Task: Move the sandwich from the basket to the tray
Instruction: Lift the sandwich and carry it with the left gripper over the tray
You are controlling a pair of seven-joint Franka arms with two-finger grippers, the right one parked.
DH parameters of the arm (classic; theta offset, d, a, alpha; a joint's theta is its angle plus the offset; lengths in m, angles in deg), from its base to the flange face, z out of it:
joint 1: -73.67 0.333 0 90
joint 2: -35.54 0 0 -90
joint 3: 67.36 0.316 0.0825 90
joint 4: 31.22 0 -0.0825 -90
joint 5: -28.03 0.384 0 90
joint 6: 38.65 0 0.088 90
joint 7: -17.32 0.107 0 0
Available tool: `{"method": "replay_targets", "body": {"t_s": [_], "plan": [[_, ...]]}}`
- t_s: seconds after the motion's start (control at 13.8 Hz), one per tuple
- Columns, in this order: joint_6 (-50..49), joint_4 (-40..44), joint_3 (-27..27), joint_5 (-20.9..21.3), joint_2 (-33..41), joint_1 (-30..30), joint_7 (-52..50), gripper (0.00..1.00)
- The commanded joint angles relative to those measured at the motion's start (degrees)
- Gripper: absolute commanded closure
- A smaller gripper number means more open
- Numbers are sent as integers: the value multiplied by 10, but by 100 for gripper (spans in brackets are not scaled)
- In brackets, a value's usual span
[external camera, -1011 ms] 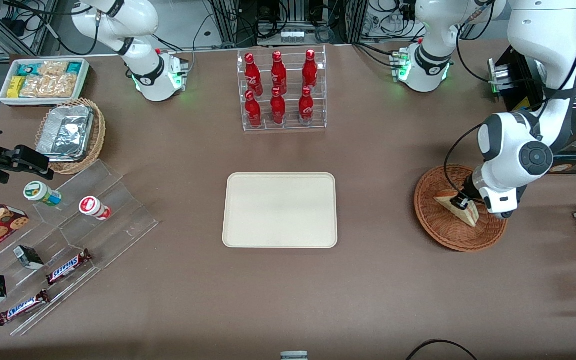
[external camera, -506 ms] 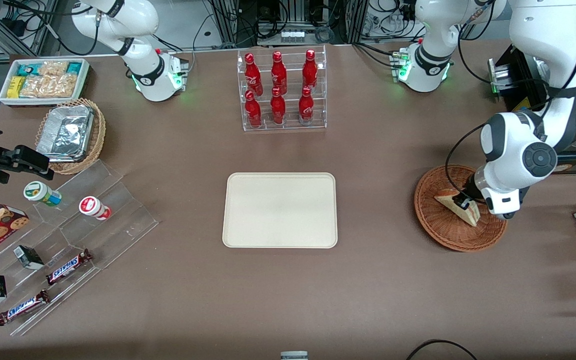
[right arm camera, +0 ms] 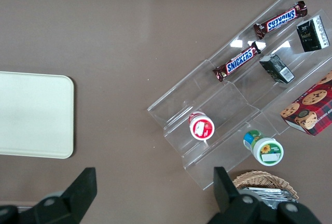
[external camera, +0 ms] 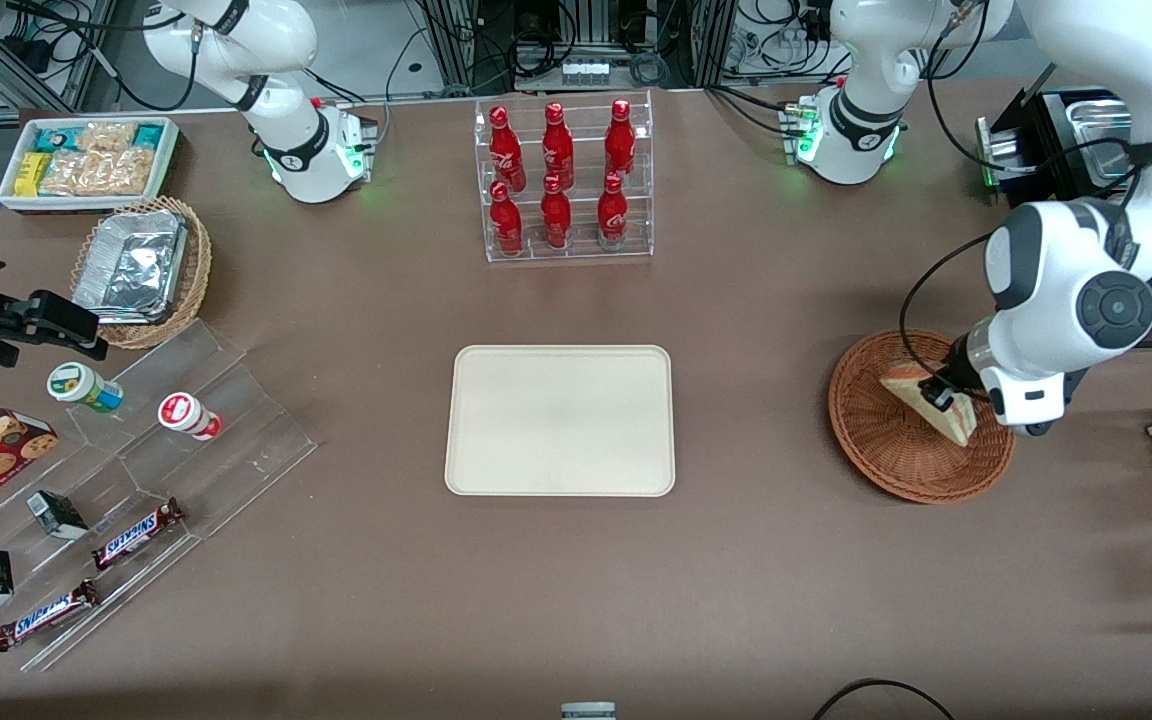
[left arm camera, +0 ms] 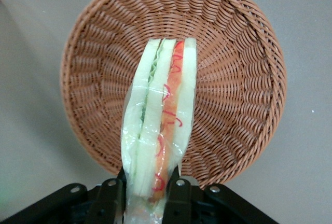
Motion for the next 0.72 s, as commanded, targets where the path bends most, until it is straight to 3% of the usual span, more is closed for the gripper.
{"method": "replay_targets", "body": {"t_s": [0.0,0.29,0.65], "plan": [[-77,36,0,13,25,-27,17,71],[-162,111,0,12,24,-86,8,71],[-183,154,-1,-4,23,-146,9,71]]}}
